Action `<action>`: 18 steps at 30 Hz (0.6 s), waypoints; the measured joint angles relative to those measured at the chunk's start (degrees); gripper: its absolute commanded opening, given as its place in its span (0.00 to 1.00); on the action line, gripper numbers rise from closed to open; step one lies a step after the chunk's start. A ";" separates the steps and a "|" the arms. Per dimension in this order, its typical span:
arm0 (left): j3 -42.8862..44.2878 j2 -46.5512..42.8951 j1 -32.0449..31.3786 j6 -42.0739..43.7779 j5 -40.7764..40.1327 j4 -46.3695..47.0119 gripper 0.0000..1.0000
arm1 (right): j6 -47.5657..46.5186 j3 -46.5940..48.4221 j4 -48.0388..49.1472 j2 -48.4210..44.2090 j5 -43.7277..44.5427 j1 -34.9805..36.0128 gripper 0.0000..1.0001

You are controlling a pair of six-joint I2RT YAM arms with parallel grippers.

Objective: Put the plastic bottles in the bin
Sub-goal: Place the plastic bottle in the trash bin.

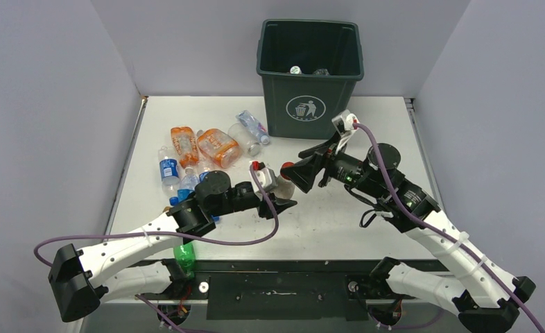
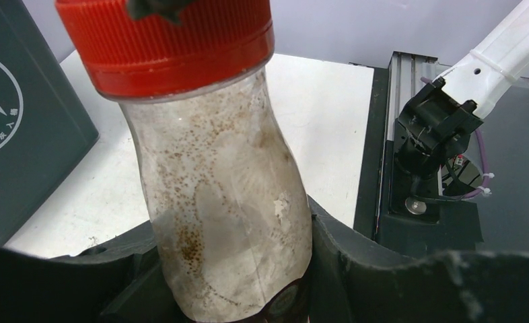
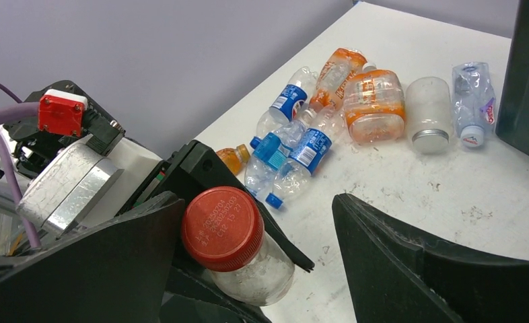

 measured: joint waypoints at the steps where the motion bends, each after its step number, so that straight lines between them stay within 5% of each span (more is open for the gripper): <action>1: -0.02 0.00 -0.07 0.00 -0.13 -0.09 0.00 | 0.17 0.00 0.13 0.35 -0.04 0.07 0.81; 6: -0.02 0.00 -0.13 0.04 -0.57 -0.46 0.00 | 0.76 -0.02 0.31 2.14 -0.04 1.11 0.71; 14: -0.09 0.00 -0.13 -0.31 -1.62 -1.88 0.00 | 0.57 -0.46 1.05 2.67 -0.31 2.51 0.12; 16: -0.09 0.00 -0.13 -0.46 -1.66 -2.25 0.20 | 0.31 -0.74 1.16 2.67 -0.26 2.54 0.05; 18: -0.09 0.00 -0.15 -0.46 -1.68 -2.43 0.53 | 0.31 -0.85 1.18 2.69 -0.28 2.51 0.05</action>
